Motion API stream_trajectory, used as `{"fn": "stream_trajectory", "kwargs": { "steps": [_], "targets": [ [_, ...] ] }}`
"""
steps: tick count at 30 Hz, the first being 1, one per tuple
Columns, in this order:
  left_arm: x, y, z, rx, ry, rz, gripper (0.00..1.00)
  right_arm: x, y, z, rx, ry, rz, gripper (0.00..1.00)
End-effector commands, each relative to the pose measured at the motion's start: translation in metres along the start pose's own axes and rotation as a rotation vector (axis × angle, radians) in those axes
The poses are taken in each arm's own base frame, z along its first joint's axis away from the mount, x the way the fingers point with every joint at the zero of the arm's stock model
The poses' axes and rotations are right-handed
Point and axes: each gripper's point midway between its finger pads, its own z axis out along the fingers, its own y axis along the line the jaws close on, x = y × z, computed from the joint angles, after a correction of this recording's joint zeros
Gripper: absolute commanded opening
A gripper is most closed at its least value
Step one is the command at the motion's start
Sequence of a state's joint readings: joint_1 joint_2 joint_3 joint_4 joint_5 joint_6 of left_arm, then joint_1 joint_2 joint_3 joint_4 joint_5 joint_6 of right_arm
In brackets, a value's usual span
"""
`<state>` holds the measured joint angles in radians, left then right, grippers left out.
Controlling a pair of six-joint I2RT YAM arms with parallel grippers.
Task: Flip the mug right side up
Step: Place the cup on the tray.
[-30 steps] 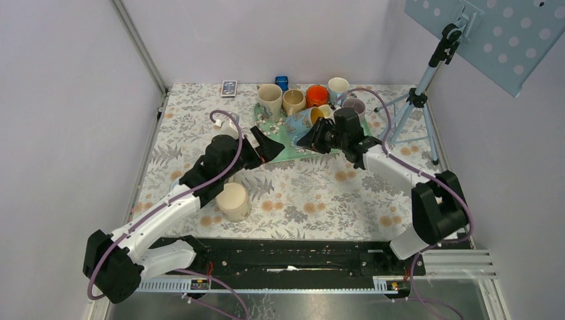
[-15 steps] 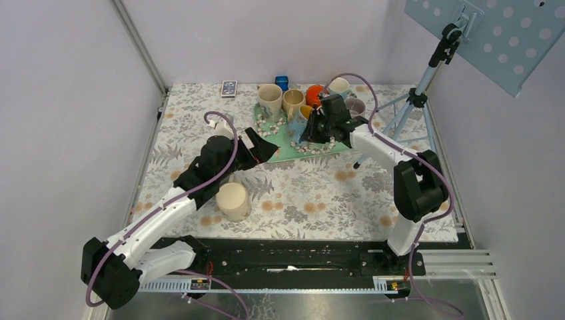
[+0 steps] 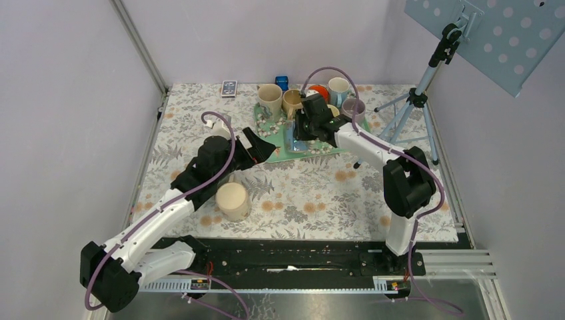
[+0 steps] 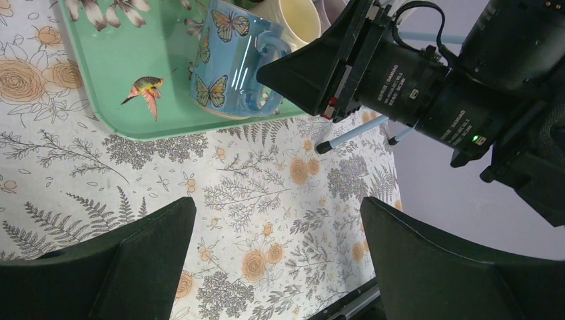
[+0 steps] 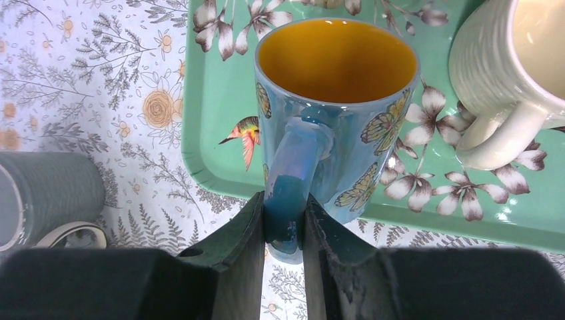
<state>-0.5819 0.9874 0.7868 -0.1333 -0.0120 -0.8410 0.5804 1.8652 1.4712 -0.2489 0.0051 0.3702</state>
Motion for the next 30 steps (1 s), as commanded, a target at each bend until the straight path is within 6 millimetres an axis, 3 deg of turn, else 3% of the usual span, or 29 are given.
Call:
{"fn": "stream_trajectory", "kwargs": {
  "steps": [1, 11, 17, 23, 30],
  "targets": [
    [-0.018, -0.01, -0.007, 0.024, -0.058, 0.013, 0.99, -0.001, -0.014, 0.008, 0.119, -0.066, -0.084, 0.0],
    [-0.017, -0.004, -0.006, 0.009, -0.055, 0.005, 0.99, 0.045, -0.035, 0.01, 0.208, -0.126, -0.136, 0.0],
    [-0.017, -0.003, -0.007, 0.007, -0.053, 0.008, 0.99, 0.051, -0.047, 0.006, 0.232, -0.181, -0.127, 0.0],
    [-0.015, -0.004, -0.005, 0.012, -0.044, 0.006, 0.99, 0.06, -0.059, 0.017, 0.279, -0.162, -0.159, 0.0],
    [-0.015, -0.002, -0.007, 0.008, -0.042, 0.006, 0.99, 0.068, -0.056, 0.016, 0.241, -0.174, -0.155, 0.0]
  ]
}}
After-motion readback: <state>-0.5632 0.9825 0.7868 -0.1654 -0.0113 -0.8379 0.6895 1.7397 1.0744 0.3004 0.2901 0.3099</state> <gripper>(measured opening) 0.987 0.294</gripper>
